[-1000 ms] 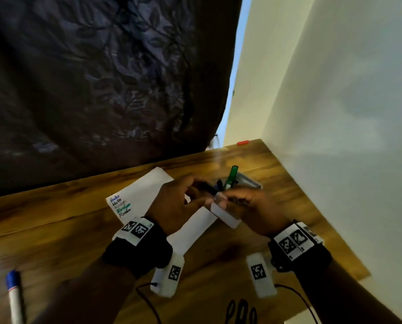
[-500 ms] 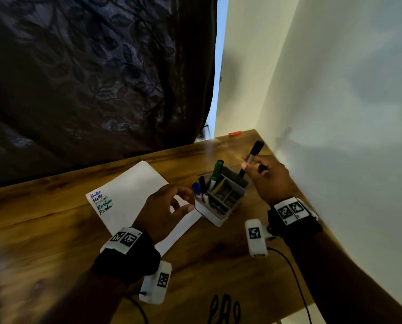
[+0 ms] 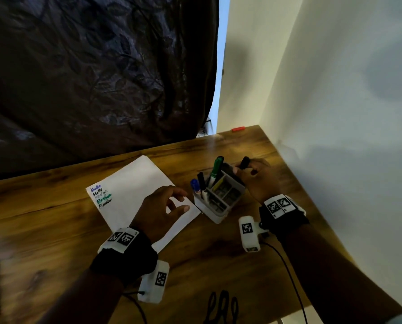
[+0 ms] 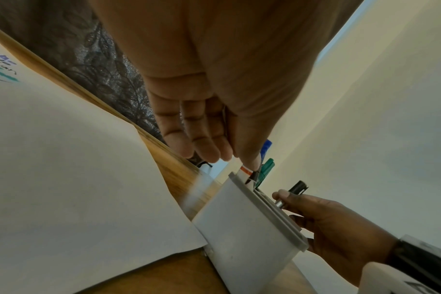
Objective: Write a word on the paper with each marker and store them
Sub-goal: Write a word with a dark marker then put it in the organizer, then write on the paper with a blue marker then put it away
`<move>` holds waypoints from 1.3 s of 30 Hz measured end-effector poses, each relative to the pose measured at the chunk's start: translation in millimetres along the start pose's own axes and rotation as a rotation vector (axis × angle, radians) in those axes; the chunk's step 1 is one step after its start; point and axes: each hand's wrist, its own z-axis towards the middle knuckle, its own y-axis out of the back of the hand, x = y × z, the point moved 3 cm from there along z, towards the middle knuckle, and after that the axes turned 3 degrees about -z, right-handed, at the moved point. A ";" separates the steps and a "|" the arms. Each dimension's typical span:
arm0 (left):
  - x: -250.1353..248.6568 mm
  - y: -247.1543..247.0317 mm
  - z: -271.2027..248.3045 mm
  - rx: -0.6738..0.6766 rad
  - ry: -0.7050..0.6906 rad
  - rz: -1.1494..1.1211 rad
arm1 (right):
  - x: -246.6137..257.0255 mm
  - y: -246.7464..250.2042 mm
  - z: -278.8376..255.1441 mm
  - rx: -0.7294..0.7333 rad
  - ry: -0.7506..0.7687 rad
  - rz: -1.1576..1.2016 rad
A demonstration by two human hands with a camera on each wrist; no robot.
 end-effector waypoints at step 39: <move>179.6 146.6 -170.8 -0.289 0.385 -0.012 | 162.8 -229.8 -132.2 0.751 0.400 -0.783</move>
